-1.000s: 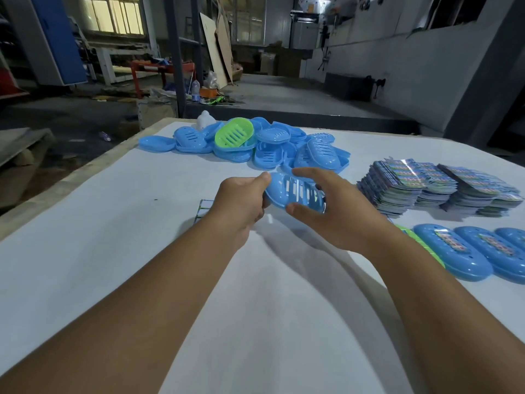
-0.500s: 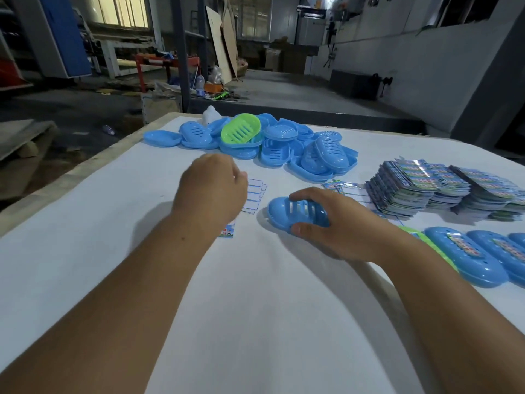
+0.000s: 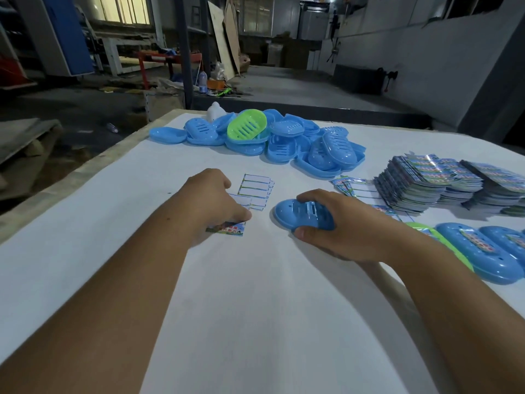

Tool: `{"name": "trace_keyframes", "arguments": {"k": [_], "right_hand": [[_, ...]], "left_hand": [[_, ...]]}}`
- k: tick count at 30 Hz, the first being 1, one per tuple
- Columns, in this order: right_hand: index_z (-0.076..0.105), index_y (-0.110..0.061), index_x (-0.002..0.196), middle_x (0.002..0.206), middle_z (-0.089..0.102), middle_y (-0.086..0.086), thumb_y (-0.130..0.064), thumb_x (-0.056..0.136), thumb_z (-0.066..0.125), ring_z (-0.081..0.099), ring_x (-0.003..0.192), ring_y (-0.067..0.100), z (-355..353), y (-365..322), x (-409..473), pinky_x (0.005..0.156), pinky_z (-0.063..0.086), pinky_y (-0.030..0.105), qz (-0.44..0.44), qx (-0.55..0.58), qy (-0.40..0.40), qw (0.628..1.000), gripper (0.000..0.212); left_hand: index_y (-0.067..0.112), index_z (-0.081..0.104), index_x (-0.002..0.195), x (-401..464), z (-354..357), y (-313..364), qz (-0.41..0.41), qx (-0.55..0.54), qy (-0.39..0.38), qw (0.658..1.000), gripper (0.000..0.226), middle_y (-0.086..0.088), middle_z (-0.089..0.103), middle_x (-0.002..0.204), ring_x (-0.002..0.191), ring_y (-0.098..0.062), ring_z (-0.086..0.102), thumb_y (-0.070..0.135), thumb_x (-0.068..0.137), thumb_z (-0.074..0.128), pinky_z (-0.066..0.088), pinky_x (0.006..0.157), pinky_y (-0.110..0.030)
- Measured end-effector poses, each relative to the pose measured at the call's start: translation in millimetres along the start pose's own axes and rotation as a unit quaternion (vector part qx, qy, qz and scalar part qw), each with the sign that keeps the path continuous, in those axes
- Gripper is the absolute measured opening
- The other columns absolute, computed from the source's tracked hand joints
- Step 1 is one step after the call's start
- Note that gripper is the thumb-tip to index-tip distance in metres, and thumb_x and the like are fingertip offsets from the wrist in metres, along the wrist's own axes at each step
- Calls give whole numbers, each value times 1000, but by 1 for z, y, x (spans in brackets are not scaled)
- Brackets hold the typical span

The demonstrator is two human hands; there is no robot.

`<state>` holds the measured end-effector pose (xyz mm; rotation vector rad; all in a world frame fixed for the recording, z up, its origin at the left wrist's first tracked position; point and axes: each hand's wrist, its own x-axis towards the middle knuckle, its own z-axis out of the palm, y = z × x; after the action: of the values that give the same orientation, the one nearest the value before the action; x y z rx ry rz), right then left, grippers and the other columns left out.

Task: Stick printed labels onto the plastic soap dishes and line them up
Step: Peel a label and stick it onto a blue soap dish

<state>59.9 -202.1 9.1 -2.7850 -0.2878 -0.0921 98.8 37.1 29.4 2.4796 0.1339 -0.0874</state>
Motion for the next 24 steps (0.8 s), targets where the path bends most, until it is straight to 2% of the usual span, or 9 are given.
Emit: {"name": "trace_keyframes", "arguments": {"k": [3, 5, 9, 13, 16, 17, 19, 21, 24], "right_hand": [[42, -48, 138, 122, 54, -12, -65, 83, 64, 51, 102, 13, 1, 0, 0, 83, 40, 30, -2, 4, -1, 1000, 62], [42, -48, 138, 122, 54, -12, -66, 83, 65, 52, 99, 12, 1, -1, 0, 80, 39, 29, 0, 8, -2, 1000, 62], [42, -46, 139, 128, 54, -12, -65, 83, 65, 51, 108, 13, 1, -1, -1, 85, 38, 29, 2, 1, 0, 1000, 64], [57, -38, 134, 135, 58, -19, -56, 85, 69, 50, 126, 5, 1, -12, 0, 96, 37, 23, -27, 93, 115, 989, 54], [63, -30, 127, 112, 74, -12, -37, 86, 77, 69, 105, 5, 2, -24, 2, 96, 55, 38, -8, 311, 153, 938, 44], [63, -28, 124, 99, 77, -6, -29, 86, 79, 73, 93, 11, 3, -26, 2, 91, 58, 45, 5, 357, 137, 924, 41], [65, -28, 113, 82, 78, 2, -18, 86, 80, 75, 78, 19, 4, -26, 2, 84, 60, 49, 19, 371, 116, 921, 33], [66, -28, 104, 77, 77, 2, -14, 86, 79, 74, 71, 16, 4, -23, 3, 70, 60, 38, 24, 391, 124, 912, 27], [62, -31, 101, 69, 75, -6, -15, 87, 78, 69, 61, 4, 1, -18, 6, 55, 48, 14, 34, 411, 165, 896, 26]], "left_hand": [[8, 50, 134, 2, 1, -1, -45, -220, -67, 972, 80, -14, 65, 109, 68, -21, 76, 2, 65, 92, 58, 52, -31], [5, 50, 132, 5, 0, -3, -46, -242, -75, 966, 80, -18, 68, 102, 63, -25, 75, -6, 63, 90, 60, 52, -36], [8, 72, 93, 12, 3, -4, -20, -205, -46, 978, 34, -12, 77, 86, 74, -27, 76, 9, 66, 92, 63, 70, -47], [18, 76, 92, 10, 12, 8, 46, -301, -20, 952, 22, 4, 78, 81, 75, -15, 76, 25, 74, 87, 61, 74, -35], [18, 77, 98, -3, 26, 24, 75, -418, -84, 902, 24, 1, 79, 87, 68, -12, 75, 21, 76, 86, 57, 53, -25], [17, 77, 100, -6, 31, 27, 82, -432, -94, 893, 25, -1, 79, 88, 69, -13, 75, 20, 77, 85, 55, 51, -23], [16, 76, 104, -8, 37, 30, 97, -454, -106, 879, 26, -4, 79, 93, 79, -18, 76, 18, 79, 83, 60, 63, -29], [18, 76, 104, -7, 40, 32, 112, -433, -101, 889, 23, -1, 79, 93, 80, -14, 75, 25, 82, 81, 58, 62, -25], [21, 75, 101, -3, 40, 32, 114, -391, -70, 911, 19, 2, 78, 90, 67, -7, 65, 32, 86, 75, 42, 52, -19]]}}
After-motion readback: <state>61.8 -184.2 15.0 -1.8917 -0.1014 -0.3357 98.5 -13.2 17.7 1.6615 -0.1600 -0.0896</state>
